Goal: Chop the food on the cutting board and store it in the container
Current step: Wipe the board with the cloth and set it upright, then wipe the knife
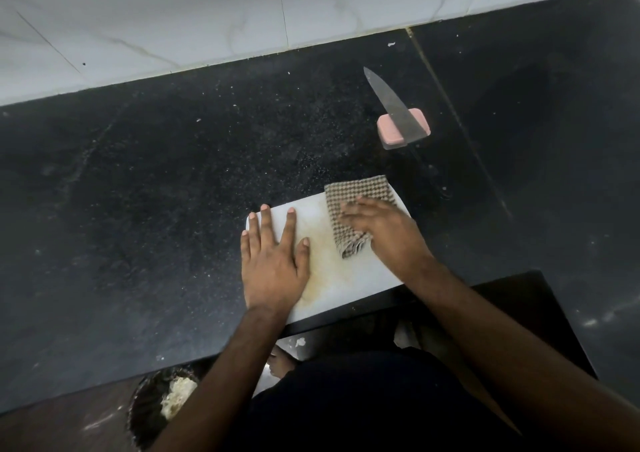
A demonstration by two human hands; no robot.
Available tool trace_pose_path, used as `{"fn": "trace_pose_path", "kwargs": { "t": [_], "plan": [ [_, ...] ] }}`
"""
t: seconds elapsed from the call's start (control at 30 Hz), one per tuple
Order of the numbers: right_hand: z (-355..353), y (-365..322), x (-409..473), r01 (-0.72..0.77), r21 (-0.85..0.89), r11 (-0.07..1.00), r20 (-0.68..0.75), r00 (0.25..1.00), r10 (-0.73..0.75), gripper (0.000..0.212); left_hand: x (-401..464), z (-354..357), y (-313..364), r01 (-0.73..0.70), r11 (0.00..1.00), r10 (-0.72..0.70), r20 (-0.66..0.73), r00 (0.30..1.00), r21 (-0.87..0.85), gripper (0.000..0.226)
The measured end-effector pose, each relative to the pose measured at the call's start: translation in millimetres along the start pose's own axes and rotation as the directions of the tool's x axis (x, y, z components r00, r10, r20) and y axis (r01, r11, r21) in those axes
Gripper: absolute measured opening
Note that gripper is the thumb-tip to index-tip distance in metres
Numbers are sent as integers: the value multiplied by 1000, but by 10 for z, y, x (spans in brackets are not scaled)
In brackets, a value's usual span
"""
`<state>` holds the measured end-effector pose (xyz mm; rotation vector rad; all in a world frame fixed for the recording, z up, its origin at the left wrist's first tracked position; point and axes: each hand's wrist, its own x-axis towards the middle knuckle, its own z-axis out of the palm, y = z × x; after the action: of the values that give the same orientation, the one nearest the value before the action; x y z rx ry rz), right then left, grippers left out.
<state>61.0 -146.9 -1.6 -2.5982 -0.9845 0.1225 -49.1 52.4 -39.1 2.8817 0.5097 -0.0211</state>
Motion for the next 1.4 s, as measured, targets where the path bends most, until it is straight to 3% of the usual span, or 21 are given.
{"fn": "trace_pose_path", "kwargs": {
  "t": [0.17,0.23,0.33,0.4,0.47,0.6,0.7,0.97,1.1,1.2,1.27,1.4],
  "plan": [
    [-133,-36,227,-198,-33,980,-93,977,194,61,-12,-10,6,8,1000,-8,-4,1000,-5,64],
    [-129,-219,242,-129,-2,992,-146,981,128,63,-7,-2,10,20,1000,-20,-6,1000,-20,65],
    [55,-527,240,99,24,995,-72,993,-97,61,5,17,-13,0,1000,0,1,1000,5,69],
    [223,-602,274,138,2,990,19,990,-138,51,1,23,-30,-6,1000,6,7,1000,13,72],
    [305,-556,326,124,-41,991,23,992,-123,47,2,27,-34,15,1000,-15,-4,1000,-1,70],
    [161,-207,440,-48,-130,990,-3,999,48,61,6,41,4,61,998,-62,-34,997,-31,62],
    [-15,17,499,-186,-118,975,-71,981,179,57,-4,34,4,60,998,-61,-32,998,-20,62],
    [226,-685,344,123,56,991,58,990,-126,62,6,31,-44,38,999,-38,-33,999,-22,73],
    [152,-386,299,17,-25,1000,69,998,-15,75,89,-5,-129,56,998,-56,-25,998,12,63],
    [20,-115,261,-151,-99,983,0,988,152,65,195,-46,-177,43,999,-42,-17,999,27,63],
    [-42,-107,245,-186,-82,979,-59,982,182,66,281,-68,-241,45,997,-44,-14,999,56,65],
    [30,-449,161,29,-52,998,-104,994,-34,65,344,-109,-190,46,999,-46,-60,997,1,66]
  ]
}}
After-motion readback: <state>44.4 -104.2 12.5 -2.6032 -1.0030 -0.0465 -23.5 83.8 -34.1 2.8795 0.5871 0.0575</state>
